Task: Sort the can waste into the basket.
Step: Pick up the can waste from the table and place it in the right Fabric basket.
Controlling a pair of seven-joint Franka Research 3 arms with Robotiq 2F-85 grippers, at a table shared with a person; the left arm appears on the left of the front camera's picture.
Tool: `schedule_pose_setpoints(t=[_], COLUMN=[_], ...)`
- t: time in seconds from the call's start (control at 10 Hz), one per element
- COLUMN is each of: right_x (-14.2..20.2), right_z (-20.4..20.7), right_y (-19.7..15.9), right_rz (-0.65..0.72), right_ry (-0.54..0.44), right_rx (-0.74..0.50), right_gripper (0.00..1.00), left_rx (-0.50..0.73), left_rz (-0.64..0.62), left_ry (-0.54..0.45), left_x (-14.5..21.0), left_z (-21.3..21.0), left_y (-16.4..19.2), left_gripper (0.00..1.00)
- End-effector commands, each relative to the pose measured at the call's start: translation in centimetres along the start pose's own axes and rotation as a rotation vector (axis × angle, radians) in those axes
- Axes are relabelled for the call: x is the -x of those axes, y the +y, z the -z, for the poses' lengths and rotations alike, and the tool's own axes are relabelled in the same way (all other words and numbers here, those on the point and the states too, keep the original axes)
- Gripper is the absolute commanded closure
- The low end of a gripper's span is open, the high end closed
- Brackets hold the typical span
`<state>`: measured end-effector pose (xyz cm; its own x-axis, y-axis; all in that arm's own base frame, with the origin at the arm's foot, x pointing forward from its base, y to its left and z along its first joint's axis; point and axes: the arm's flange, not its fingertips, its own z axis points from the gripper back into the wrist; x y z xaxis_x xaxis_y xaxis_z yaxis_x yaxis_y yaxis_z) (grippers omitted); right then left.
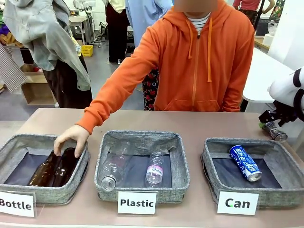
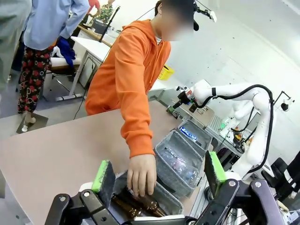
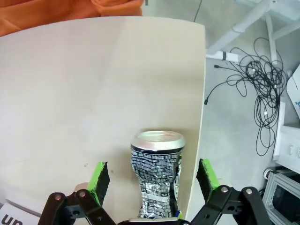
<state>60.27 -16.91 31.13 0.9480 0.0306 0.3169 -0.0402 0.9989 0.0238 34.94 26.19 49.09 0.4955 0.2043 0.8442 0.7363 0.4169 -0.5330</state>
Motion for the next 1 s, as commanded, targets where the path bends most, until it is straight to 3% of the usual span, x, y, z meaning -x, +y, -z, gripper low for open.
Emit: schedule_pose_setpoints(t=[0.0, 0.2, 0.5, 0.6, 0.9], right_x=[-0.9, -1.0, -1.0, -1.1, -1.2], right_z=[0.4, 1.8, 2.4, 2.6, 3.1], right_y=[-0.1, -0.6, -0.7, -0.6, -0.2], right_rz=[0.039, 0.063, 0.058, 0.054, 0.049], right_ry=[0.021, 0.092, 0.113, 0.120, 0.148], right_rx=[0.038, 0.025, 0.017, 0.016, 0.017], right_gripper=[0.00, 0.00, 0.00, 0.00, 0.00], left_rx=[0.021, -0.001, -0.037, 0.007, 0.220], left_rz=[-0.005, 0.001, 0.010, 0.032, 0.051], left_ry=[0.005, 0.000, -0.020, -0.020, 0.222], left_x=[-0.2, -0.3, -0.5, -0.5, 1.2], left_z=[0.4, -0.5, -1.7, -0.3, 10.3], left_y=[0.1, -0.1, 0.0, -0.1, -1.0], left_gripper=[0.00, 0.00, 0.00, 0.00, 0.00])
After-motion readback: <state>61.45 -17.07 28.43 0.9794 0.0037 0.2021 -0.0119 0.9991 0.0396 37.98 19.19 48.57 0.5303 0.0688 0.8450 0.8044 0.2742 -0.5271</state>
